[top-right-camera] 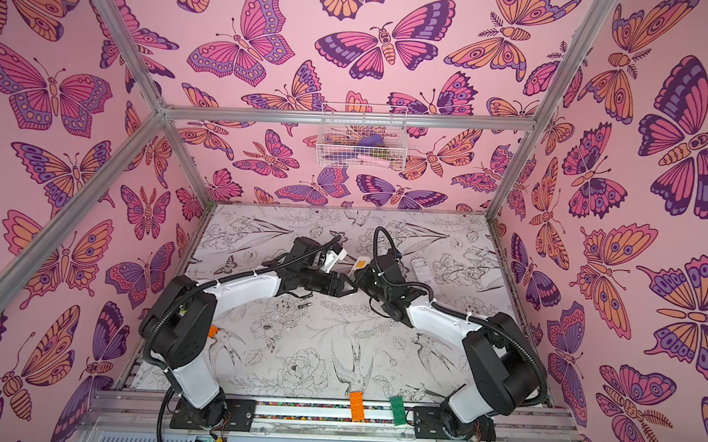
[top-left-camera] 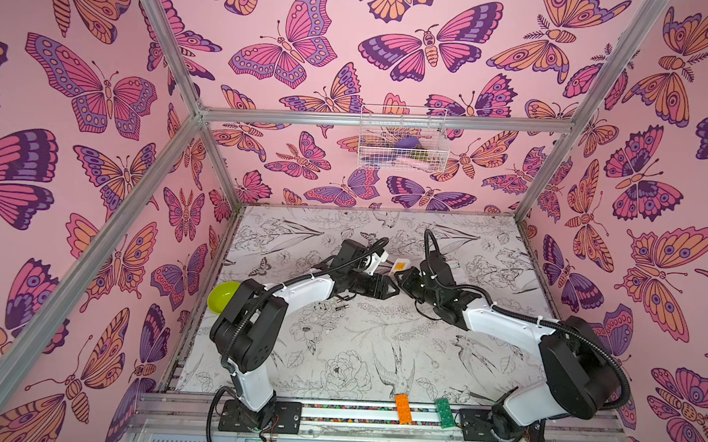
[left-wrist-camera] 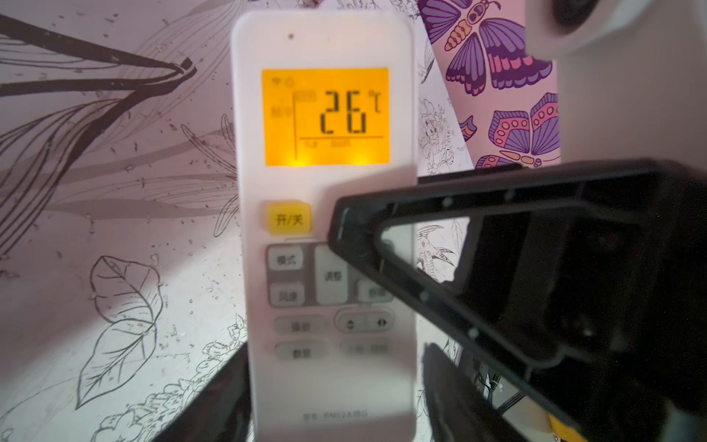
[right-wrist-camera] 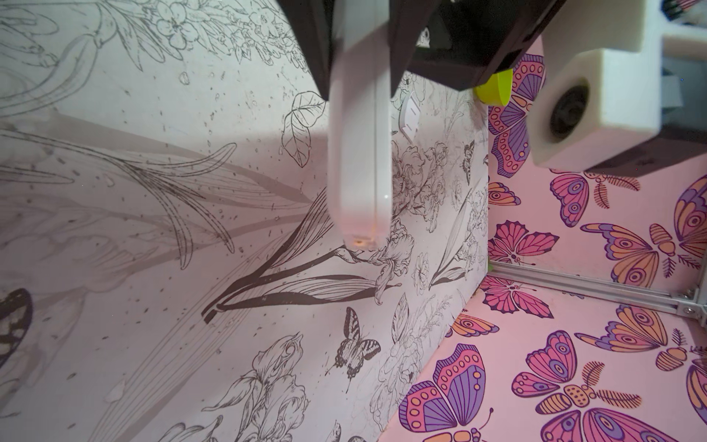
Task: Unload the batteries from the remote control
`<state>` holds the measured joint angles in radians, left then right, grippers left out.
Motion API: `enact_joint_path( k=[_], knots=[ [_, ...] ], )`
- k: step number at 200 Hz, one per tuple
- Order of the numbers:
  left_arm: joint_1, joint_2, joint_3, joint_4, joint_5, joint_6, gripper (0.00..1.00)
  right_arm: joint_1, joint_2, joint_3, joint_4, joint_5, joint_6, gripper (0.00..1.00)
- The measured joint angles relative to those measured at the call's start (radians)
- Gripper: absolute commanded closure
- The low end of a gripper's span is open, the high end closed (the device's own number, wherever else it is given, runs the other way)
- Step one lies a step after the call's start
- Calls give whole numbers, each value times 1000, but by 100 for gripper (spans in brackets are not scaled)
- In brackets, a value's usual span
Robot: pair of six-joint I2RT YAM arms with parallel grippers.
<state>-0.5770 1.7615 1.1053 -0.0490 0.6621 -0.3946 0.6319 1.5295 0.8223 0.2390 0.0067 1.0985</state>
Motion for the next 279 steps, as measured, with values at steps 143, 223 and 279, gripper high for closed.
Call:
enact_joint_path(
  k=[143,223,279],
  knots=[
    [291,-138,174,-145,121,-7,4,167,-167,92,-364,586,-871,95],
    [308,-143,125,-92,199,-71,3,424,160,40,418,1067,-1987,100],
    [308,-122,90,31,258,-163,4,444,202,-3,807,1065,-2392,100]
  ],
)
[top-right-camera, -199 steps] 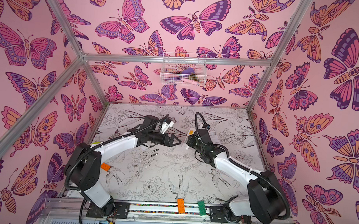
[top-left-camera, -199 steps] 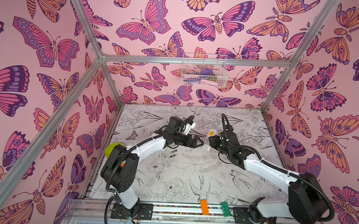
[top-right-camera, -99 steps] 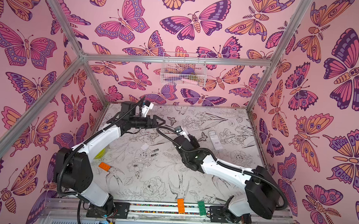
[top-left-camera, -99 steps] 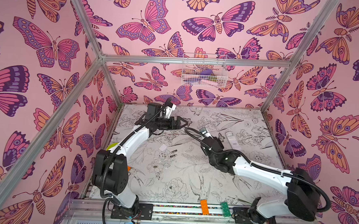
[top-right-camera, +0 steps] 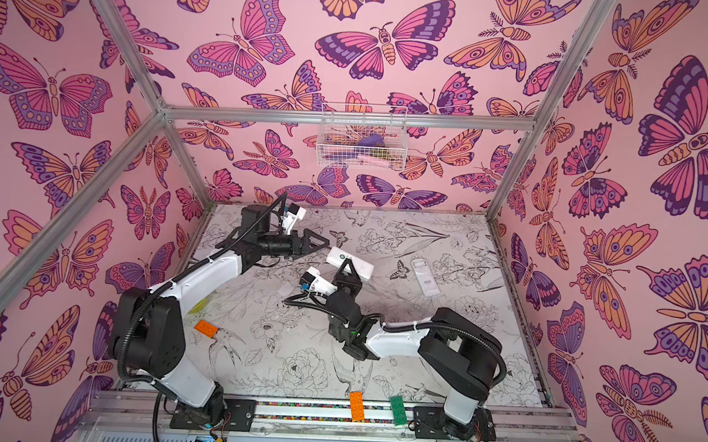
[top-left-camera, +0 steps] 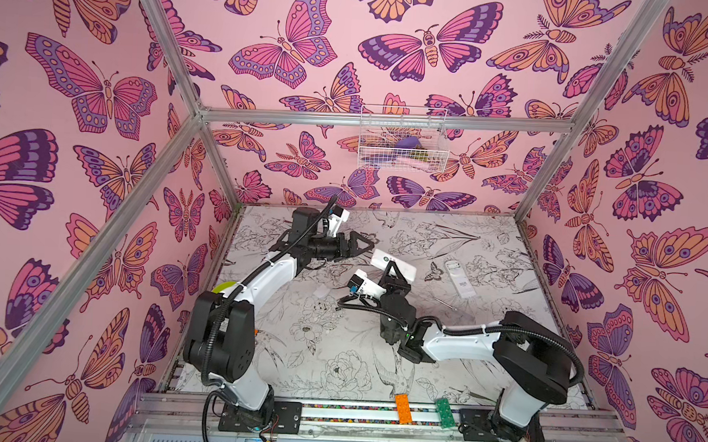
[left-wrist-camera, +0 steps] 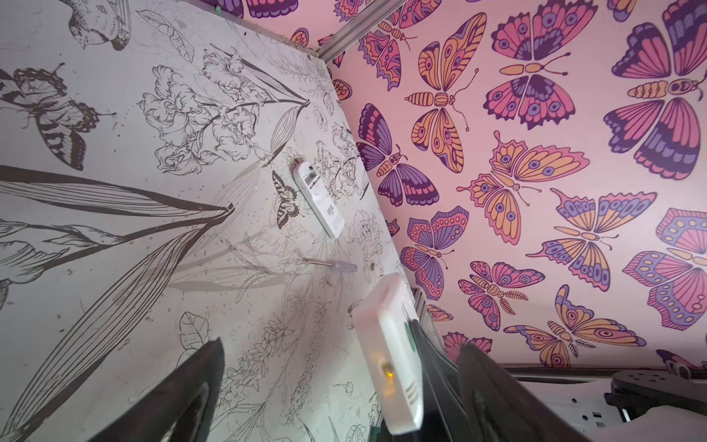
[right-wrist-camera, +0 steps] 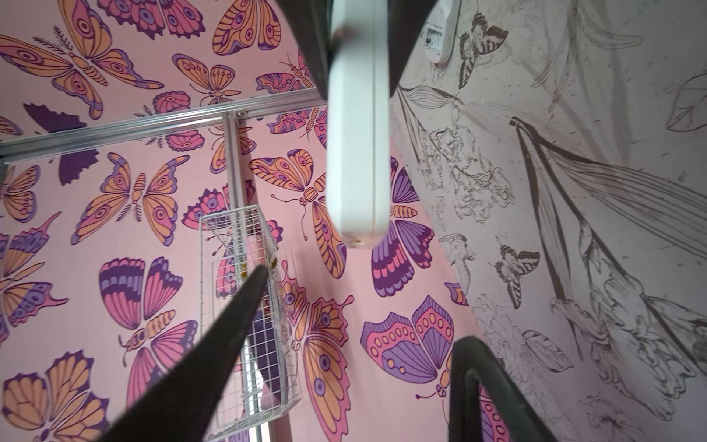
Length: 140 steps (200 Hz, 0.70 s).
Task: Unload the batteries from the remote control
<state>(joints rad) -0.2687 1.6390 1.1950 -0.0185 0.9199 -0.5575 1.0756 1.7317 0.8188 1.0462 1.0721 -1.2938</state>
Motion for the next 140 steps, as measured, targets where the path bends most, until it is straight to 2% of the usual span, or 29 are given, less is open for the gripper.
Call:
enact_joint_path(
  k=[24,37,95,140],
  knots=[
    [-1,9,-10,44,29,-45,7,0,0,0,58,-18,-72,100],
    [-6,13,-13,71,44,-71,12,0,6,2,74,-23,-93,100],
    [-53,18,-26,130,82,-120,27,7,59,41,80,-42,-121,100],
    [-73,46,-26,138,87,-148,52,8,70,46,80,-41,-121,100]
  ],
)
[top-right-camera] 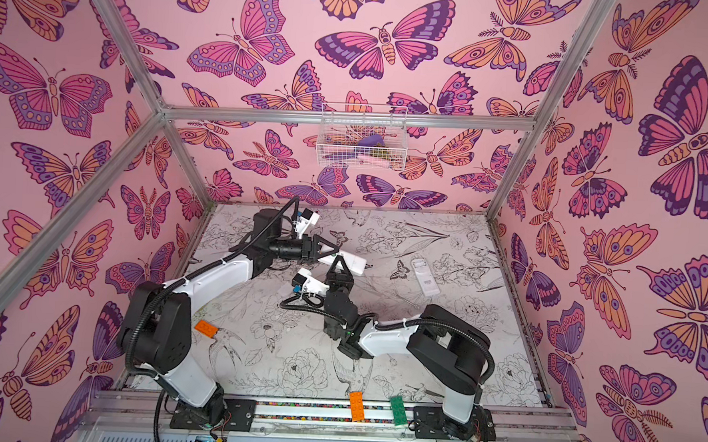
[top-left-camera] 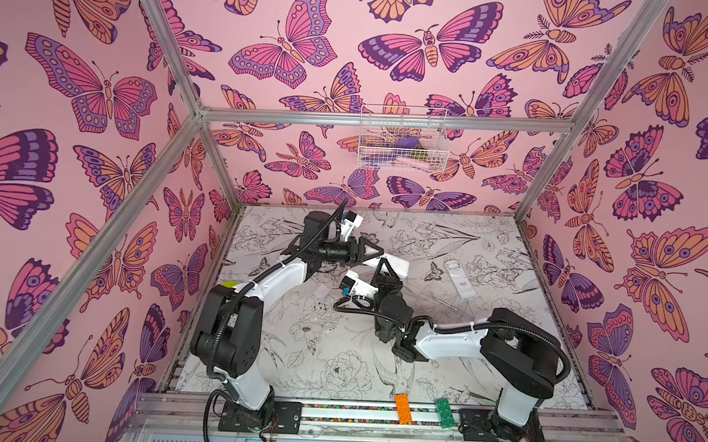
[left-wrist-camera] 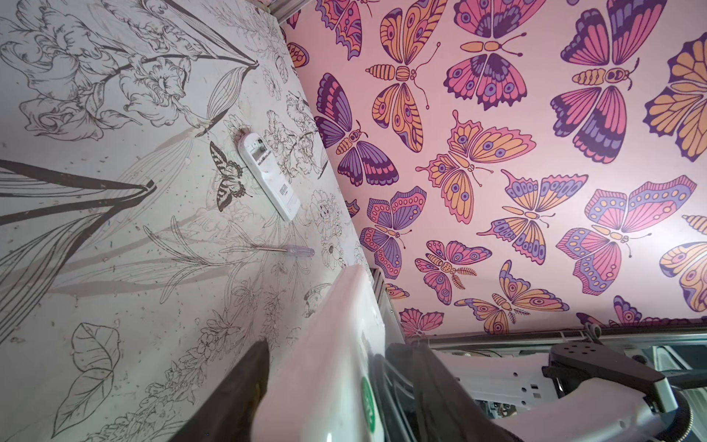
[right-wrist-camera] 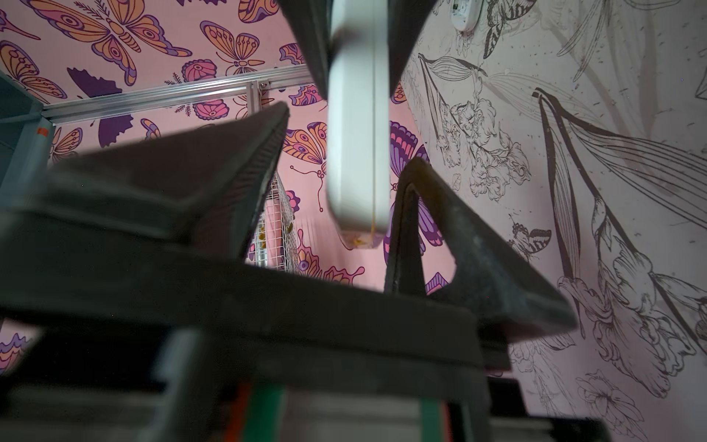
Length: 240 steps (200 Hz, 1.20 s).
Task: Unload the batteries from the remote control
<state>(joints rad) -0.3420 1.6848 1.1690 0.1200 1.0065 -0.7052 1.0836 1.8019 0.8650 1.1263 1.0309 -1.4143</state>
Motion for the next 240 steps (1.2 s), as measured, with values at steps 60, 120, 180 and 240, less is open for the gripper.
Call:
enact_joint_path(
  k=[60,120,180,240],
  knots=[
    [-1,5,3,-5,14,-110,85,5,5,-3,7,19,32,91],
    [5,6,17,-9,26,-45,90,3,5,-8,-36,35,70,52],
    [98,6,48,-15,24,-5,92,2,-21,-132,-97,78,164,29],
    [145,2,32,-55,-33,113,100,-35,-230,-164,-505,68,581,20]
  ],
)
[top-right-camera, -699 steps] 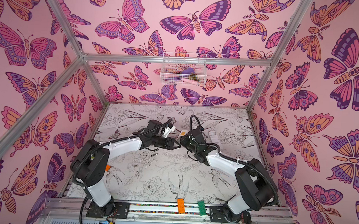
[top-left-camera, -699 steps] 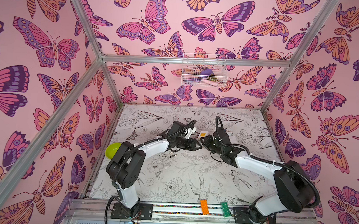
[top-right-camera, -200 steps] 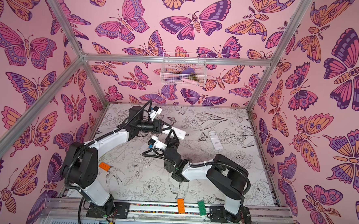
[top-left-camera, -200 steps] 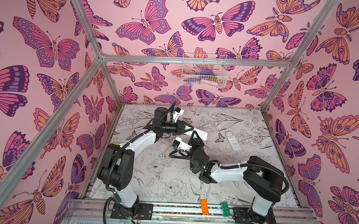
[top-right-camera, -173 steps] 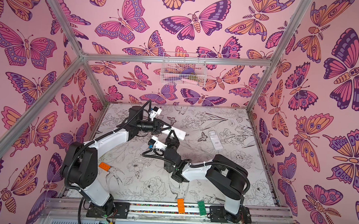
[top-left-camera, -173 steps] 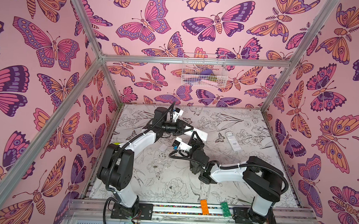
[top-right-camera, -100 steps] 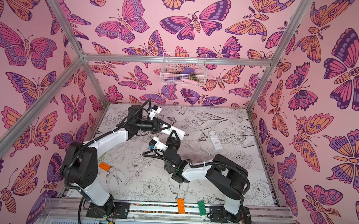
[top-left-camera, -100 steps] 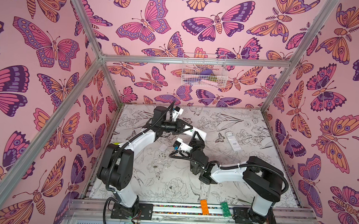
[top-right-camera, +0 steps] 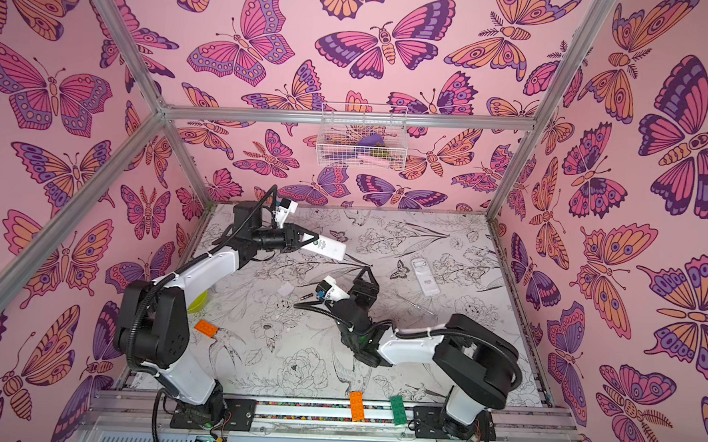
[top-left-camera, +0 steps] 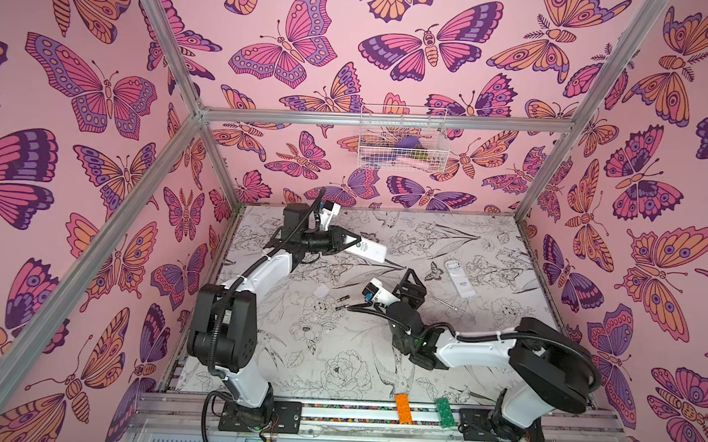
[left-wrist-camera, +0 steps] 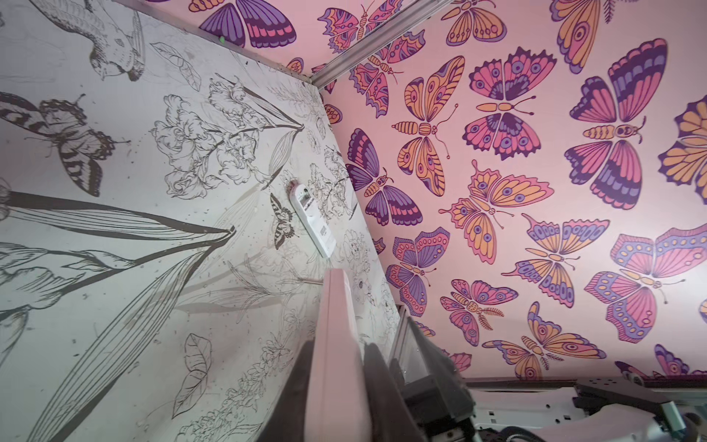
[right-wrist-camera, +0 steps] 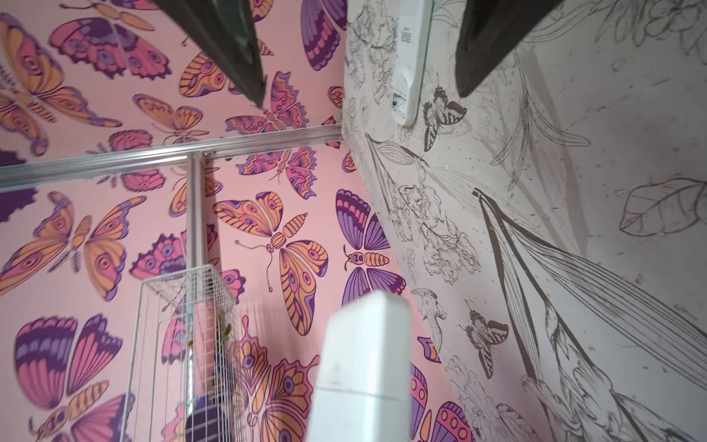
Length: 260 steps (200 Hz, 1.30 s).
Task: Unload the batteries from the remote control
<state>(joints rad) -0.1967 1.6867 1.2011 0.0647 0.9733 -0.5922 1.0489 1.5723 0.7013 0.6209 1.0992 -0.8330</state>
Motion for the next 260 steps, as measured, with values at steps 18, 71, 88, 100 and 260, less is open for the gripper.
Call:
enact_joint_path(
  k=[18,71,88,100,260],
  knots=[
    [1,-7,-26,-14,-21,38,100,-33,-75,17,-180,-34,189,20],
    [0,-13,-103,-5,-56,83,100,-143,-165,58,-530,-191,591,11],
    [-6,-13,-122,19,-64,83,100,-199,-221,59,-612,-296,740,1],
    [-10,-13,-136,33,-67,82,100,-248,-263,60,-660,-375,855,1],
    [-108,-14,-175,201,-19,3,100,-573,-322,-128,-323,-1290,1749,8]
  ],
)
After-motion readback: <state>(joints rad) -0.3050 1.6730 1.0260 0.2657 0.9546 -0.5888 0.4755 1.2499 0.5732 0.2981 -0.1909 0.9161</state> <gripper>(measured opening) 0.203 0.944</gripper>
